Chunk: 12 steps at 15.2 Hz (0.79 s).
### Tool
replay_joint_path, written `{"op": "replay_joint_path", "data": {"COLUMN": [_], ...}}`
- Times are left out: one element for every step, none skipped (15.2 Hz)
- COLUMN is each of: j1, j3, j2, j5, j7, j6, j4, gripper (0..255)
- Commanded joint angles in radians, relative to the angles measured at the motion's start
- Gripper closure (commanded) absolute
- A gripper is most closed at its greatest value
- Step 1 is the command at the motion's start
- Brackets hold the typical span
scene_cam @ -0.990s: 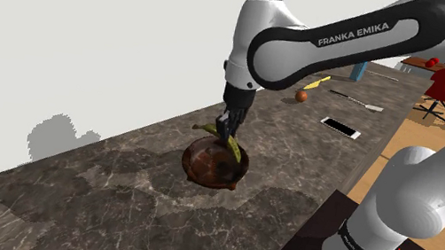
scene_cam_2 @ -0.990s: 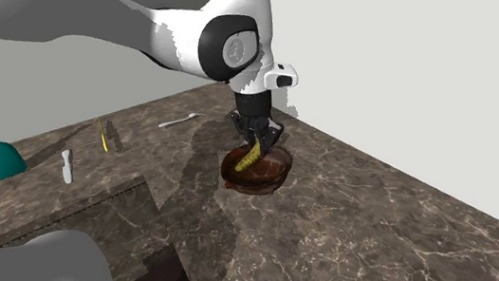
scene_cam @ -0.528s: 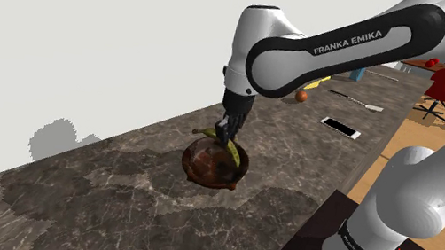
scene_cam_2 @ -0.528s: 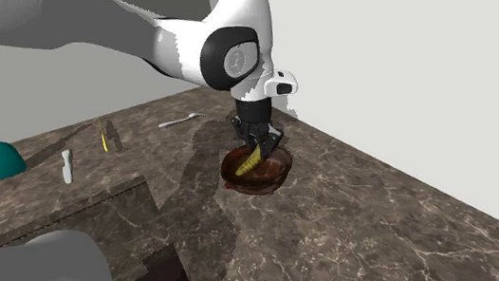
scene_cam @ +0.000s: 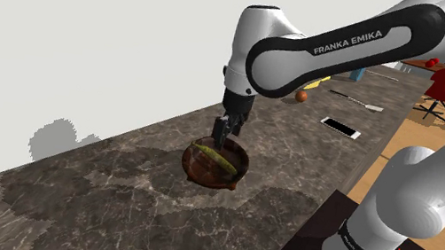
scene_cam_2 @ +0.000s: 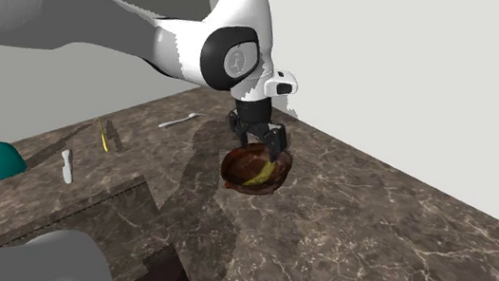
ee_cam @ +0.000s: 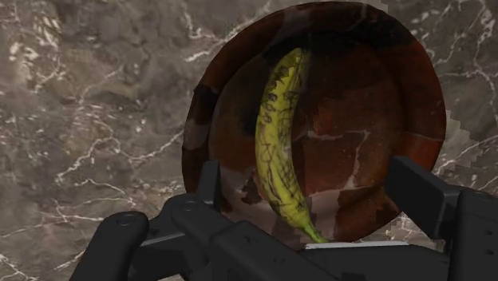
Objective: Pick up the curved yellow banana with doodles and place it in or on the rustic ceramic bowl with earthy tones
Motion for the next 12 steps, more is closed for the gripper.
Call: {"op": "replay_joint_path", "data": {"j1": [-0.001, -0.001, -0.002, -0.003, -0.003, -0.003, -0.003, -0.003, -0.003, -0.003, -0.003, -0.003], "j3": [-0.006, -0.012, -0.018, -0.022, -0.022, -0.022, -0.022, -0.022, -0.022, -0.022, -0.022, -0.022], "j2": [-0.016, -0.031, -0.044, -0.053, -0.053, -0.053, -0.053, -0.053, -0.053, -0.053, -0.053, -0.053], "j5": [-0.002, -0.004, -0.006, -0.008, -0.008, -0.008, -0.008, -0.008, -0.008, -0.008, -0.008, -0.008], "j7": [-0.001, -0.001, -0.001, -0.001, -0.001, -0.001, -0.001, -0.001, -0.001, -0.001, -0.001, -0.001], "j6": [-0.038, -0.075, -0.111, -0.140, -0.140, -0.140, -0.140, -0.140, -0.140, -0.140, -0.140, -0.140], "j4": [0.021, 0.044, 0.067, 0.087, 0.087, 0.087, 0.087, 0.087, 0.087, 0.087, 0.087, 0.087], "gripper": [0, 0, 0, 0, 0, 0, 0, 0, 0, 0, 0, 0]}}
